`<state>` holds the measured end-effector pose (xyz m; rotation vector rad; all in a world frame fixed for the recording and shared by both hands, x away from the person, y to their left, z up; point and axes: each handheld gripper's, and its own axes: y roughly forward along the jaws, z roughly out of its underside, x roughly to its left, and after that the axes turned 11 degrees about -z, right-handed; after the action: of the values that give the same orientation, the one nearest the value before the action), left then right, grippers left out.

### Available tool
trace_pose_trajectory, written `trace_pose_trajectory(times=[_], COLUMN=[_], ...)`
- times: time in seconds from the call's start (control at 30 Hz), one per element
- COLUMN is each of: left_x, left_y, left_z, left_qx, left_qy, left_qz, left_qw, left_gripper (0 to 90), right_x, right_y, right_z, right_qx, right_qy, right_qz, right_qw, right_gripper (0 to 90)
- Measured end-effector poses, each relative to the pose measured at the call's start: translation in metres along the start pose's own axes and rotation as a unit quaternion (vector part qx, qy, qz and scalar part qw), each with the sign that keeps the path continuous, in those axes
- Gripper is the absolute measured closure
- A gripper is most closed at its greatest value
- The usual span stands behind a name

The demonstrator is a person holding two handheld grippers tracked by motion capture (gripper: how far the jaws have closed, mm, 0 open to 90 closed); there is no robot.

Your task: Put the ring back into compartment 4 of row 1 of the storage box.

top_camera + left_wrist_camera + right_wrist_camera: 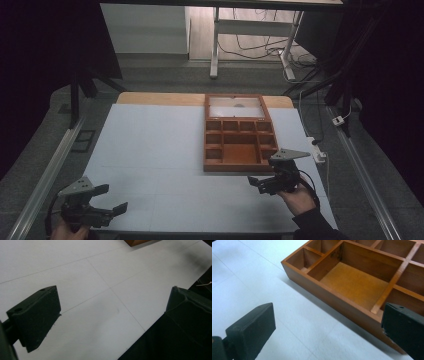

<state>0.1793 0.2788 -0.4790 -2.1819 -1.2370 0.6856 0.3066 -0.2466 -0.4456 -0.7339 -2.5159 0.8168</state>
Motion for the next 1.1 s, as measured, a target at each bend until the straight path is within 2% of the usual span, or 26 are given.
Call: trace_pose_trajectory(times=[0.47, 1.1], left_x=[0.0, 0.0], left_y=[0.0, 0.001], left_z=[0.0, -0.001], left_qx=[0.0, 0.001], left_qy=[-0.001, -0.001], left_qz=[0.0, 0.0], left_qw=[1.0, 1.0], left_gripper=[0.0, 0.0], right_x=[0.003, 0.004], right_y=[-0.025, -0.058], right_z=[0.027, 0.061], right_qx=[-0.002, -0.004], right_qy=[0.019, 0.055], right_qz=[0.029, 0.068], right_qw=[0.9994, 0.9961], right_gripper=[0.0, 0.0])
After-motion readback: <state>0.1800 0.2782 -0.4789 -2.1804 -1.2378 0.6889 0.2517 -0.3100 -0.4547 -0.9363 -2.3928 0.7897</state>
